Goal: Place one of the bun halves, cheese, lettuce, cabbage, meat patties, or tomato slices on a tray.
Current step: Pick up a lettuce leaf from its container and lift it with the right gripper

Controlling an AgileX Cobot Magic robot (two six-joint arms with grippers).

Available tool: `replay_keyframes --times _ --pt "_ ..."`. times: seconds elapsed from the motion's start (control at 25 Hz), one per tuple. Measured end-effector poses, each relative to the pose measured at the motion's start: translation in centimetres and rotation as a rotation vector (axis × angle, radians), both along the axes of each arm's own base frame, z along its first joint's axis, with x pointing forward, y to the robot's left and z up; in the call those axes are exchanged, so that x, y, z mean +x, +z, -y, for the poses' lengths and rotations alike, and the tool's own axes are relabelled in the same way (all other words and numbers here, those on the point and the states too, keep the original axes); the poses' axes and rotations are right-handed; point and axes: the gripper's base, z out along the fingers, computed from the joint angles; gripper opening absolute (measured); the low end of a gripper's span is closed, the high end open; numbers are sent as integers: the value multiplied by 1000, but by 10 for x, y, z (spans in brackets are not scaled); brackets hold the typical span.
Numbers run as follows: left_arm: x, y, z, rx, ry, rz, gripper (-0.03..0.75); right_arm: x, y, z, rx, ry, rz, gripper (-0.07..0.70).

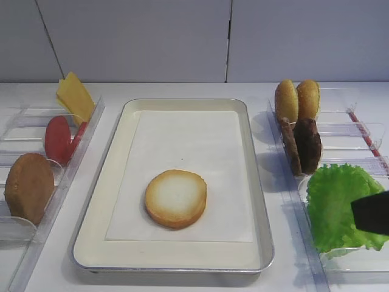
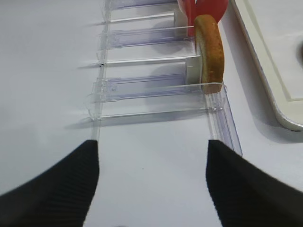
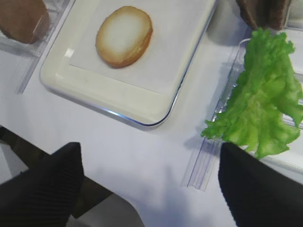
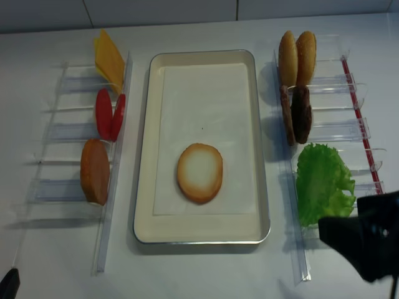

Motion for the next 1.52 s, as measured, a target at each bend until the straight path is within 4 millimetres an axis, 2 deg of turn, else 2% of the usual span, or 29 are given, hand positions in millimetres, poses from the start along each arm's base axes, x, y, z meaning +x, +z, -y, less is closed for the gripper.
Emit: replay_keyframes --times 0.32,0.6,0.88,1.2,1.32,1.52 --pt "0 0 0 0 0 0 471 45 -15 2 26 -86 -137 603" --pt "0 0 0 0 0 0 471 74 -35 4 23 -131 -230 598" --pt "0 0 0 0 0 0 471 89 -46 1 43 -111 -251 491" --pt "0 0 0 0 0 0 471 100 -53 4 28 -147 -243 472" --pt "0 0 0 0 0 0 471 101 -55 5 19 -150 -244 410" --pt "0 0 0 0 0 0 471 102 -56 6 10 -173 -255 196"
